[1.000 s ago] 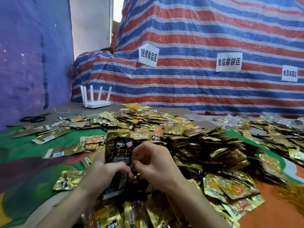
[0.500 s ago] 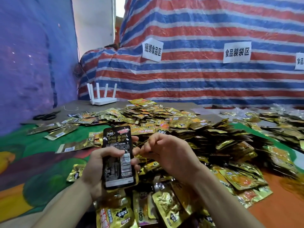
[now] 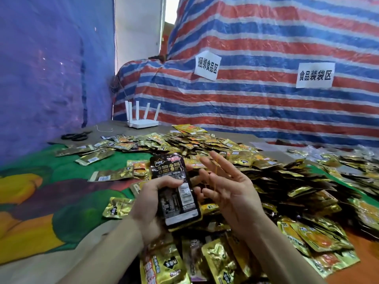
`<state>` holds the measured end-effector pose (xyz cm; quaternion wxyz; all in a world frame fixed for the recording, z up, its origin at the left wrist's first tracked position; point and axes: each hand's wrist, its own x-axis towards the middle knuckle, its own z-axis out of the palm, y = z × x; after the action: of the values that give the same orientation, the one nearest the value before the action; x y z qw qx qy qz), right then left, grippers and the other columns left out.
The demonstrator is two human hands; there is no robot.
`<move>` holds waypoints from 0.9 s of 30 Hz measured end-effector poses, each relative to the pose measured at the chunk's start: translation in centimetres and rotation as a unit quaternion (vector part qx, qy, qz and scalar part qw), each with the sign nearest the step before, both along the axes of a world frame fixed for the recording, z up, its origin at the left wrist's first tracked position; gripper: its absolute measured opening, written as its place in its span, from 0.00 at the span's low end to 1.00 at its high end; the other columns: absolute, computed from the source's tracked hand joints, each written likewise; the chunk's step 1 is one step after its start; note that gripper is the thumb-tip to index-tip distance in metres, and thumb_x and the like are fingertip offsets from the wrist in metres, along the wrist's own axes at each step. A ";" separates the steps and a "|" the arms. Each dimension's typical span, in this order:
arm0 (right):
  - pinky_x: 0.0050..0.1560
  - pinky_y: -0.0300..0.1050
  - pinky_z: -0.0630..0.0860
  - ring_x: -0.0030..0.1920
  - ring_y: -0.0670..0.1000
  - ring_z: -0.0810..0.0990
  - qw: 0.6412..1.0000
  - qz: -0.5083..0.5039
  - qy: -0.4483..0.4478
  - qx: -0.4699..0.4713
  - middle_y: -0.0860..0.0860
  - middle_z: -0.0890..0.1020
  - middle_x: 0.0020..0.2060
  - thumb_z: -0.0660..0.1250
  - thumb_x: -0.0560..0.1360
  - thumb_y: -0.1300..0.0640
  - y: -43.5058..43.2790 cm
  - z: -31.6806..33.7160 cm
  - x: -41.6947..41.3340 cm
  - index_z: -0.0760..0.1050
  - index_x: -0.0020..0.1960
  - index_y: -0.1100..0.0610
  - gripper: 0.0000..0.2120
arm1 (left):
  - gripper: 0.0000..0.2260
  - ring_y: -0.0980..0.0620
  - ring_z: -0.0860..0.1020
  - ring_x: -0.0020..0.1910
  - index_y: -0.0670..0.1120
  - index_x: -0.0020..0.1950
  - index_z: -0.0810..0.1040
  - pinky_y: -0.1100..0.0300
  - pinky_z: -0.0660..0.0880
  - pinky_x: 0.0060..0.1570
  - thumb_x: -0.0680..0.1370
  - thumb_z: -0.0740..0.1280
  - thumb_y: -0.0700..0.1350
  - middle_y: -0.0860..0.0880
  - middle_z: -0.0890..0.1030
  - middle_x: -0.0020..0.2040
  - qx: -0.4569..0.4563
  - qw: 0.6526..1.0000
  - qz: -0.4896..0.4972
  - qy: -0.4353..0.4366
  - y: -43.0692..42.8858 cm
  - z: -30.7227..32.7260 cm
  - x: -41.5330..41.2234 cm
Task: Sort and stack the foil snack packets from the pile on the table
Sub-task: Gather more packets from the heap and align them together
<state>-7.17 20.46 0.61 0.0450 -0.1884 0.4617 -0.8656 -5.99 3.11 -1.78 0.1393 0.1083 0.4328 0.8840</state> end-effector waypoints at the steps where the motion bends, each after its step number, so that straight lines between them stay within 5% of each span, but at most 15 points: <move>1: 0.37 0.45 0.83 0.53 0.55 0.86 0.999 -0.032 0.010 0.026 0.55 0.85 0.58 0.71 0.67 0.69 0.2 0.0 -0.1 0.79 0.64 0.56 0.26 | 0.15 0.43 0.85 0.45 0.39 0.47 0.87 0.49 0.83 0.43 0.63 0.71 0.43 0.40 0.86 0.50 0.030 0.999 0.024 -0.009 0.0 0.0 -0.2; 4: 0.40 0.50 0.84 0.55 0.56 0.86 0.992 -0.083 0.031 0.090 0.52 0.85 0.58 0.77 0.62 0.66 0.1 -0.6 0.0 0.79 0.66 0.54 0.33 | 0.11 0.43 0.86 0.44 0.41 0.42 0.88 0.47 0.82 0.49 0.67 0.68 0.44 0.41 0.86 0.48 0.116 0.988 0.100 -0.032 -0.5 -0.1 -0.8; 9: 0.45 0.54 0.85 0.60 0.52 0.84 0.983 -0.084 0.037 0.162 0.49 0.84 0.60 0.84 0.56 0.64 -2.1 -1.8 1.0 0.78 0.68 0.50 0.42 | 0.11 0.48 0.86 0.38 0.51 0.37 0.88 0.54 0.81 0.40 0.73 0.65 0.47 0.48 0.87 0.43 0.150 0.974 0.170 -0.007 -0.7 0.0 -1.7; 14: 0.65 0.50 0.77 0.62 0.41 0.80 0.940 -0.134 0.124 0.289 0.40 0.83 0.60 0.84 0.61 0.60 -3.5 -2.2 2.2 0.74 0.71 0.43 0.42 | 0.08 0.46 0.86 0.43 0.49 0.39 0.88 0.52 0.83 0.40 0.68 0.69 0.47 0.44 0.87 0.46 0.142 0.977 0.160 0.007 0.4 0.2 -1.7; 18: 0.61 0.30 0.74 0.63 0.33 0.76 0.928 -0.156 0.161 0.298 0.40 0.78 0.66 0.83 0.64 0.63 -4.0 -2.4 2.3 0.70 0.75 0.47 0.43 | 0.13 0.43 0.85 0.52 0.46 0.48 0.88 0.50 0.82 0.50 0.67 0.73 0.49 0.41 0.85 0.54 0.111 0.984 0.139 0.005 0.7 0.0 -1.3; 22: 0.64 0.47 0.78 0.63 0.45 0.81 0.936 -0.169 0.187 0.247 0.50 0.79 0.64 0.78 0.64 0.68 -4.2 -2.6 2.1 0.77 0.67 0.44 0.36 | 0.19 0.41 0.84 0.55 0.42 0.53 0.87 0.47 0.81 0.57 0.64 0.76 0.47 0.37 0.84 0.57 0.122 0.988 0.091 -0.008 2.0 -0.3 -0.5; 27: 0.63 0.46 0.79 0.63 0.45 0.80 0.930 -0.186 0.197 0.249 0.51 0.79 0.64 0.80 0.62 0.65 -4.3 -3.0 1.8 0.77 0.68 0.47 0.37 | 0.15 0.40 0.84 0.52 0.40 0.52 0.86 0.46 0.82 0.52 0.69 0.71 0.45 0.36 0.84 0.56 0.170 0.984 0.057 -0.020 1.9 0.0 -0.2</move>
<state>-5.33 16.20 -2.36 -0.1631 -0.2484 0.6889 -0.6611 -6.20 5.02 -1.82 0.0768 0.0873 0.2788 0.9533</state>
